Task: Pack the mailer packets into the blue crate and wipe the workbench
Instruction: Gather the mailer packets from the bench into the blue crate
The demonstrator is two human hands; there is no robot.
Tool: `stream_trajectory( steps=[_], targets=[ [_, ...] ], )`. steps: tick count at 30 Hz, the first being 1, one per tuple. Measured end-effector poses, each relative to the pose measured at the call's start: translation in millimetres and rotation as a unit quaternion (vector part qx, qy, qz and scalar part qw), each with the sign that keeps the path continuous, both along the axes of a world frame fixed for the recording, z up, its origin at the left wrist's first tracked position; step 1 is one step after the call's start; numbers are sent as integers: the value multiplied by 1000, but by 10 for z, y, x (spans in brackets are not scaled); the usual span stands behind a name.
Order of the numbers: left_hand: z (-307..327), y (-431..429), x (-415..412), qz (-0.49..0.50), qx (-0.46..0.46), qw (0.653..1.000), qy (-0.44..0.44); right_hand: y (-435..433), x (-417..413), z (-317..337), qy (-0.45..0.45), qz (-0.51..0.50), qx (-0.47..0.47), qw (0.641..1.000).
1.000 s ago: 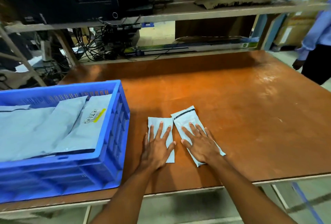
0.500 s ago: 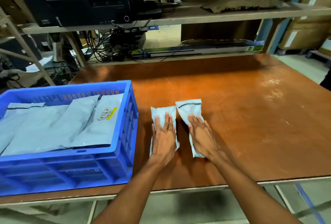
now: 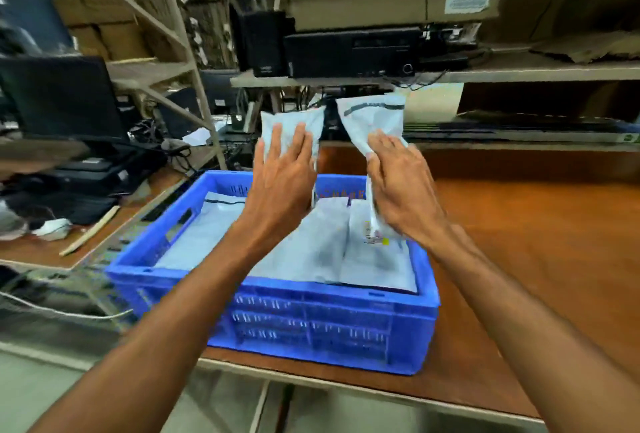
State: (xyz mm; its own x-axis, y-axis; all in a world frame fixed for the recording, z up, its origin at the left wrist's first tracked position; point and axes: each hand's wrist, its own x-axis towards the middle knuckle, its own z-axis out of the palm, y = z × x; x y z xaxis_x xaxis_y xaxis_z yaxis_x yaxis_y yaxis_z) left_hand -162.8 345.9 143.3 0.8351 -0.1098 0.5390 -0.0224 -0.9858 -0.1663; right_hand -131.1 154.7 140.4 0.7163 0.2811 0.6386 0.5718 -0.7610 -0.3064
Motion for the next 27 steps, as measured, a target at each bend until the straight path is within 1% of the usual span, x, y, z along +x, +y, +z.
stream_trajectory(
  steps=[2,4,7,9,11,12,13,14,15,17,18,19,20,21,23,24,25,27],
  targets=[
    [-141,598,-69,45,33,997,61,569,-67,-66,20,12,-35,999],
    [-273,1035,-112,66,43,992,99,1090,-108,-174,49,24,-75,996],
    [-451,1461,-68,60,54,986,143,1685,-143,-309,66,5,-90,994],
    [-575,1644,33,29,37,978,201,1946,-119,-450,107,-22,-118,987],
    [-696,1748,115,-8,19,954,300,2130,-3,-783,222,-15,-198,955],
    [-762,1785,146,-22,23,936,351,2180,38,-944,290,-2,-240,927],
    [-809,1819,156,-24,12,918,395,2188,54,-1054,343,0,-267,901],
    [-848,1867,162,-30,-5,910,413,2170,62,-1103,377,0,-261,888],
    [-874,1929,175,-32,-45,916,398,2150,77,-1091,382,0,-245,891],
    [-911,2041,202,-17,-111,941,320,2110,123,-964,328,-6,-208,922],
    [-917,2073,209,-4,-121,946,300,2088,124,-858,292,-25,-197,936],
    [-933,2097,222,2,-115,945,306,2079,167,-811,275,-42,-193,941],
    [-947,2114,235,-1,-105,937,333,2073,222,-804,281,-51,-205,936],
    [-964,2121,240,1,-98,924,369,2072,247,-825,305,-55,-226,924],
    [-1023,2128,239,11,-93,904,418,2093,279,-976,377,-54,-265,886],
    [-1058,2127,242,16,-87,904,419,2092,291,-1041,402,-57,-267,874],
    [-1084,2123,239,23,-73,908,413,2083,296,-1075,411,-62,-265,870],
    [-1109,2124,245,28,-51,915,400,2069,291,-1068,406,-65,-270,871]
  ],
)
